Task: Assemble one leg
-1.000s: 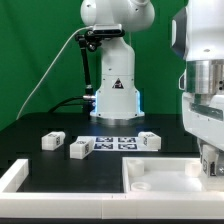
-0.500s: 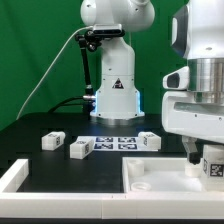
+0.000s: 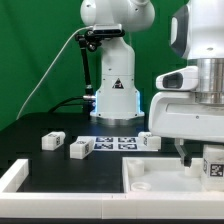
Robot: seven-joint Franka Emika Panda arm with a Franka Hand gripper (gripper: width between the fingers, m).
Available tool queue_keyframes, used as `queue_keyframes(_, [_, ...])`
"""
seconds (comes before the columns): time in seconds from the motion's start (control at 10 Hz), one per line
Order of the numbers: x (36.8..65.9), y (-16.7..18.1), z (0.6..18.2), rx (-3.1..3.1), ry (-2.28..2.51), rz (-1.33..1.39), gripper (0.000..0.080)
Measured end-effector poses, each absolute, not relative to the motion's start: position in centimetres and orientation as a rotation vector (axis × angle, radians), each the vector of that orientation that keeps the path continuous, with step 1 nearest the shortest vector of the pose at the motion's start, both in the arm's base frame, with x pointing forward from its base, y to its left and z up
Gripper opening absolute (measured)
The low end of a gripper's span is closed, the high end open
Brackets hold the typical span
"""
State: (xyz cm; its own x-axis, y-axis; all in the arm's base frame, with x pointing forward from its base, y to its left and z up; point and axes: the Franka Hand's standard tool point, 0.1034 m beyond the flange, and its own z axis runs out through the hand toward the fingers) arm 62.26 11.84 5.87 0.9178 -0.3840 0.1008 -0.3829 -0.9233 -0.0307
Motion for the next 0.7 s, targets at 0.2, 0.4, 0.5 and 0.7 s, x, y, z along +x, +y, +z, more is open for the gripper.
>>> queue_keyframes(0.2, [62.33, 11.58, 5.9, -3.133, 0.335, -0.17, 0.0649])
queue_keyframes(0.4, [62.38, 11.47, 5.93, -3.163, 0.141, -0.178, 0.0621])
queue_keyframes(0.5, [62.38, 11.39, 5.92, -3.163, 0.148, -0.177, 0.0621])
queue_keyframes(0.7, [62.38, 11.39, 5.92, -3.16, 0.177, -0.178, 0.0443])
